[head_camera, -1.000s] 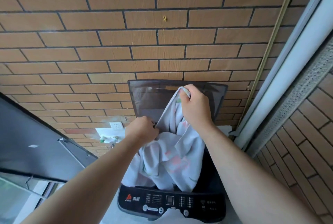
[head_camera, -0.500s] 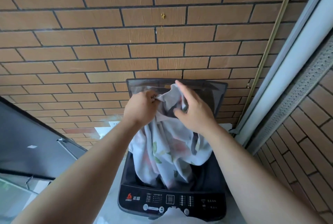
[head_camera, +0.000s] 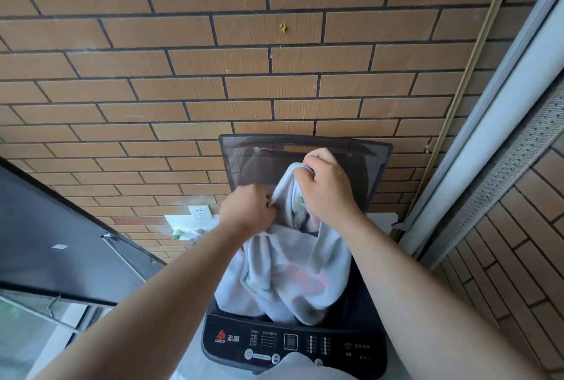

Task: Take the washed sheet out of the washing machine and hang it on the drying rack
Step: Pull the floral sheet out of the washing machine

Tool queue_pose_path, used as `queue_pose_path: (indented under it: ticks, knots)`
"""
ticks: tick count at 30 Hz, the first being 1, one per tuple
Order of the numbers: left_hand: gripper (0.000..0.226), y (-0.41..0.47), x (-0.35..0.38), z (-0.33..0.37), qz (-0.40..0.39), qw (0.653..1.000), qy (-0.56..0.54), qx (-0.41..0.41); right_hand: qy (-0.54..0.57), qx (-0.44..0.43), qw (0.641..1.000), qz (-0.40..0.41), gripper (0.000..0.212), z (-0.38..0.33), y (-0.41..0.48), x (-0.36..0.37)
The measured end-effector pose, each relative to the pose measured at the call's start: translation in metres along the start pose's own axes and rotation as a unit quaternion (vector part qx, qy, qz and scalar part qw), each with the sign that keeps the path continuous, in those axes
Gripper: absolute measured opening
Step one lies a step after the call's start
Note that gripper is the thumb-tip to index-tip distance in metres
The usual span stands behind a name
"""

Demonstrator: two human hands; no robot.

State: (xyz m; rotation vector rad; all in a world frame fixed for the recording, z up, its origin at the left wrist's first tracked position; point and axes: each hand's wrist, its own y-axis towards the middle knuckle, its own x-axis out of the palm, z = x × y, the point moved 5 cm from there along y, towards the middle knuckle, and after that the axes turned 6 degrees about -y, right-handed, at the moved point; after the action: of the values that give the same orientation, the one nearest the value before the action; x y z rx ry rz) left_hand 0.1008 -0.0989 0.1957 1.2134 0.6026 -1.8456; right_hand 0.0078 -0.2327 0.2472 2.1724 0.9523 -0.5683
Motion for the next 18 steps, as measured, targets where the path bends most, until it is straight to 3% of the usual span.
queue_pose_path:
  ticks: [3,6,9,12,15,18]
  knots:
    - [0.028,-0.005,0.027,-0.021,-0.078,0.996,0.030,-0.033,0.024,0.010,0.998,0.051,0.028,0.009,0.006,-0.009]
    - [0.033,-0.009,0.038,-0.038,-0.111,0.992,-0.020,-0.056,-0.009,0.040,0.998,0.051,0.032,0.023,0.009,-0.015]
    - [0.031,-0.005,0.031,-0.044,-0.083,0.991,-0.085,-0.057,0.005,0.102,0.994,0.032,0.032,0.035,0.008,-0.015]
    - [0.026,-0.001,0.017,-0.038,-0.051,0.993,-0.100,-0.036,0.008,0.130,0.991,-0.009,0.015,0.035,0.006,-0.016]
    - [0.023,0.006,-0.006,-0.025,0.017,0.993,-0.118,-0.003,-0.054,0.115,0.990,-0.062,0.051,0.032,0.004,-0.014]
    - [0.023,0.008,-0.042,0.003,0.106,0.981,-0.157,0.047,-0.128,0.094,0.980,-0.117,0.068,0.030,-0.001,-0.011]
